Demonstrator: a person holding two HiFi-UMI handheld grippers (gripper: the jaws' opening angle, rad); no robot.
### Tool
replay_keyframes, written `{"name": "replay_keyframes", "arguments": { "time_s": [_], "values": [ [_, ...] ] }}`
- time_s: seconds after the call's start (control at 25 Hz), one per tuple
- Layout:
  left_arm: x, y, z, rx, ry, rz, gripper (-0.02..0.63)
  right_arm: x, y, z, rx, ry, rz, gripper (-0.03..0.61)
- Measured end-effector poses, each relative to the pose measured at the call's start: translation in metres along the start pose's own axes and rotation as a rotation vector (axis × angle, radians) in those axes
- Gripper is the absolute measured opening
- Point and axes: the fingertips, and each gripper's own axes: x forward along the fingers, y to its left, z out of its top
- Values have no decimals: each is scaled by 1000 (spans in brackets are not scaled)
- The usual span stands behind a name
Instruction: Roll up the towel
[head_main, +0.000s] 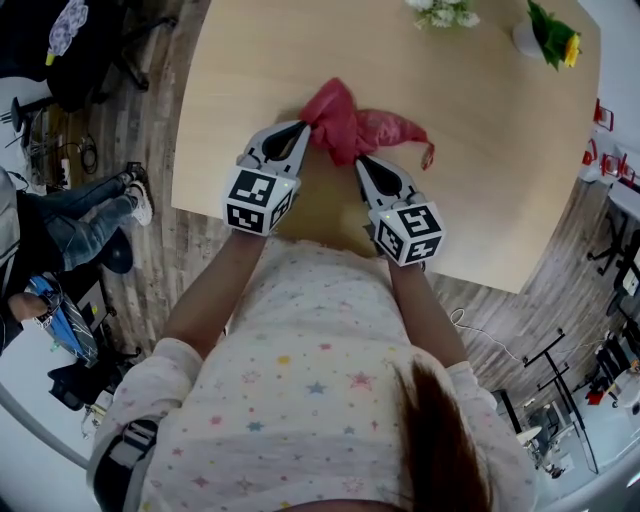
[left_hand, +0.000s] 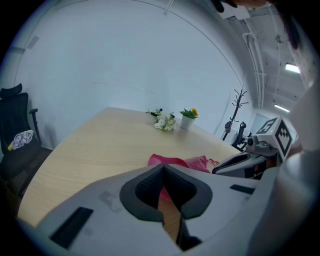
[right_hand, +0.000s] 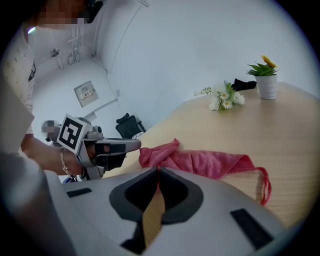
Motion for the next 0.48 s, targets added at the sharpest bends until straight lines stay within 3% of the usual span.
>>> {"name": "replay_keyframes", "arguments": {
  "time_s": [0.32, 0.48],
  "values": [
    [-11, 6, 27, 56, -49, 7, 12, -25, -3, 51, -56, -93, -29, 11],
    [-1, -3, 13, 29, 26, -67, 15, -37, -6, 77, -102, -127, -49, 9]
  ]
}}
